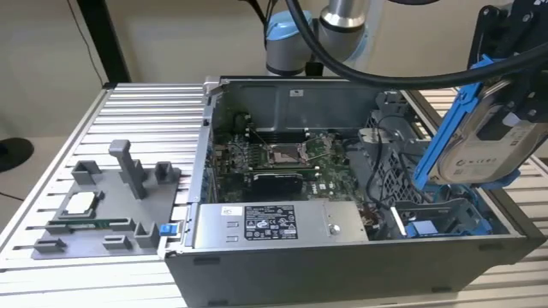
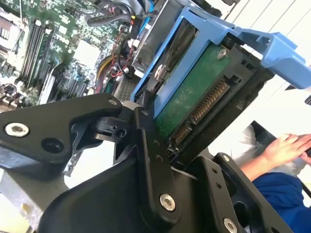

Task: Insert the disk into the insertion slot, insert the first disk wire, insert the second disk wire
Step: 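Insert the disk into the insertion slot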

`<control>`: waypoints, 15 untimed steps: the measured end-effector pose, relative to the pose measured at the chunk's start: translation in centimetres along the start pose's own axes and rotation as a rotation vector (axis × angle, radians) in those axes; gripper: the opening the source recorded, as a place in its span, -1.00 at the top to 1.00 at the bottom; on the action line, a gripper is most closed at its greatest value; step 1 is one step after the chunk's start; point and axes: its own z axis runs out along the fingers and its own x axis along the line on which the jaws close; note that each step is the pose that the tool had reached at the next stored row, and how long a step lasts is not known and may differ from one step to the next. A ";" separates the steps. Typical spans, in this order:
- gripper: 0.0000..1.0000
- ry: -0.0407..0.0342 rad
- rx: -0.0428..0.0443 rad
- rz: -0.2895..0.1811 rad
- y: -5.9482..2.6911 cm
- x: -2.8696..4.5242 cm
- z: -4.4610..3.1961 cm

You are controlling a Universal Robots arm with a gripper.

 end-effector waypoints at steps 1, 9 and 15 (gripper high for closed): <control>1.00 0.0000 0.0000 0.000 -0.07 0.00 0.03; 1.00 0.0002 0.0000 0.000 -0.57 -0.01 0.34; 1.00 0.0001 0.0000 0.000 -0.83 -0.01 0.65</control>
